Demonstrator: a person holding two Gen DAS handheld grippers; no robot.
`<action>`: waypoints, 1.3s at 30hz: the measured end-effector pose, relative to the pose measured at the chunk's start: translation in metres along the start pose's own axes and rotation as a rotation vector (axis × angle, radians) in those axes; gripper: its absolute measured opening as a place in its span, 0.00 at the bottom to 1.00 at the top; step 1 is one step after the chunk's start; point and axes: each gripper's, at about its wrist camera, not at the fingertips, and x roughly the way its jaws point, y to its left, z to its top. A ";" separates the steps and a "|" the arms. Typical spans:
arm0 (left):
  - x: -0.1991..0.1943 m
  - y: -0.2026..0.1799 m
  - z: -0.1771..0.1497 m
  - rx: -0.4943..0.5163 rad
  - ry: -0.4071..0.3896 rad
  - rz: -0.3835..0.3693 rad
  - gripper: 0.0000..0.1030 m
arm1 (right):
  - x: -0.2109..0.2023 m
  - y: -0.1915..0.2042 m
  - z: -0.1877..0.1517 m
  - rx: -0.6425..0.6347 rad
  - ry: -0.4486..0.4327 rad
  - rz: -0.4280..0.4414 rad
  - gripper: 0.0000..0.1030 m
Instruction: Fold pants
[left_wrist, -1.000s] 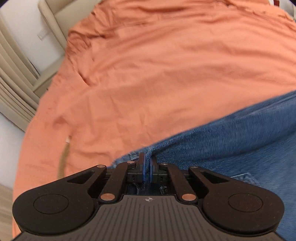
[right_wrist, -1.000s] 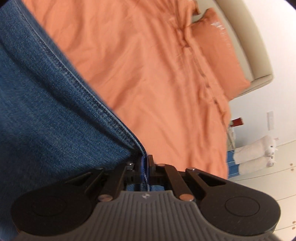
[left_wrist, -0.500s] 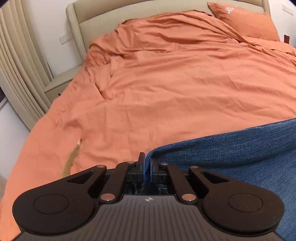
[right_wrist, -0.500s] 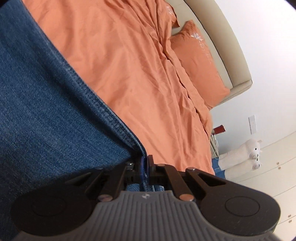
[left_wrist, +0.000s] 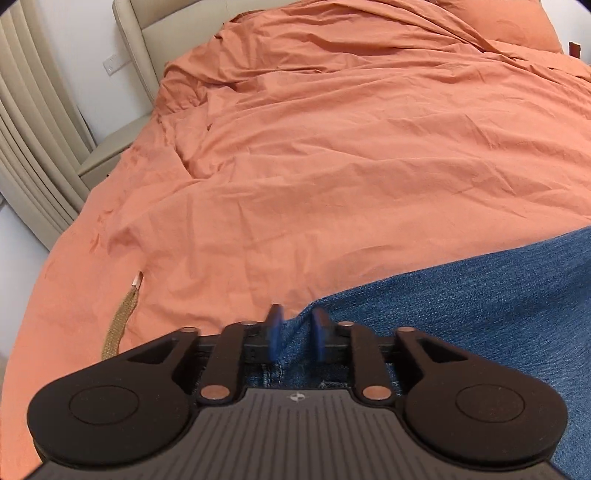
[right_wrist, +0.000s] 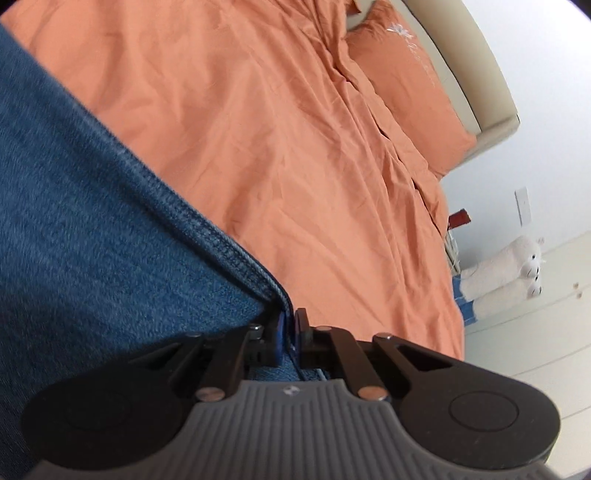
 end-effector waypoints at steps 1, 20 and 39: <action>-0.003 0.002 0.000 0.004 -0.001 -0.002 0.54 | -0.001 -0.002 0.001 0.013 0.001 -0.006 0.24; -0.073 0.184 -0.146 -0.692 0.105 -0.246 0.70 | -0.228 0.109 0.011 0.473 -0.129 0.571 0.48; 0.011 0.177 -0.076 -0.495 -0.046 -0.497 0.19 | -0.220 0.169 0.118 0.342 -0.120 0.608 0.32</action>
